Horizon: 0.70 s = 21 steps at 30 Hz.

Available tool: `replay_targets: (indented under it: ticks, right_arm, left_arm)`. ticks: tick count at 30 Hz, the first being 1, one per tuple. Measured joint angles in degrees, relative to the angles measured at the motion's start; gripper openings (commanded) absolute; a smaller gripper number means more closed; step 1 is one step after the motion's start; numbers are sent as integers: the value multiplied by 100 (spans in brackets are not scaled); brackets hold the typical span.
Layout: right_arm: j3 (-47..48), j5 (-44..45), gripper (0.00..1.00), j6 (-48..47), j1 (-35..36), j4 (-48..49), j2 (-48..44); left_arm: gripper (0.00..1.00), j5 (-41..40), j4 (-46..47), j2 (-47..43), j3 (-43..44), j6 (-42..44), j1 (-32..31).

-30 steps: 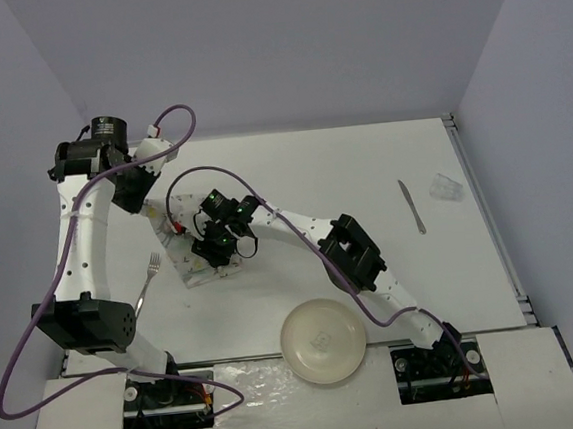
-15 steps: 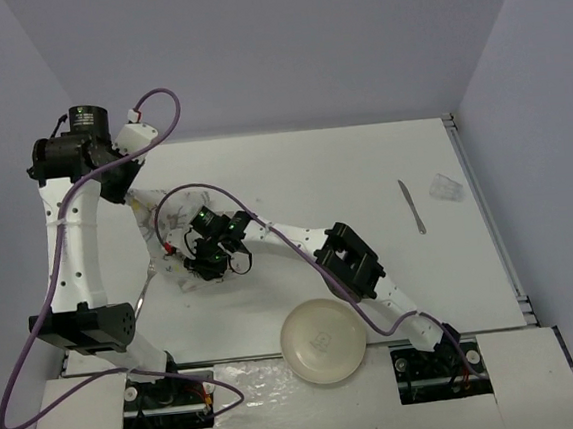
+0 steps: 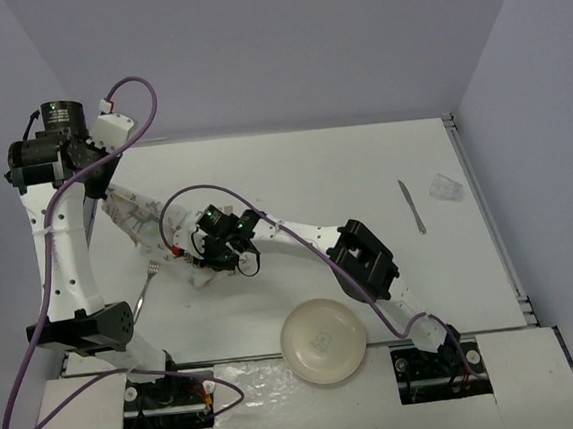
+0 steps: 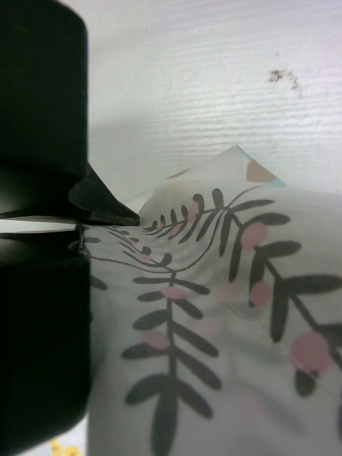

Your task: Set the dinner table for one person

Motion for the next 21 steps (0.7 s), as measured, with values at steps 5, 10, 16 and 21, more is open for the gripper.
replay_targets:
  ticks: [5,10,16,21]
  right_arm:
    - [-139,719,0,-223,-115,-5,-284]
    - [-197,2035,0,-622,-456,186,-660]
    - [576,2925,0,-783,-1811,527,-1017]
    - [883,3061,0,-747,-3173,556,-1846]
  left_arm:
    - [0,-60,-9,21,199,-4,11]
    - [0,-2,-87,221,797,-2,11]
    - [0,548,-82,942,1879,-37,-102]
    - [0,1183,179,1299,1993,-33,-439]
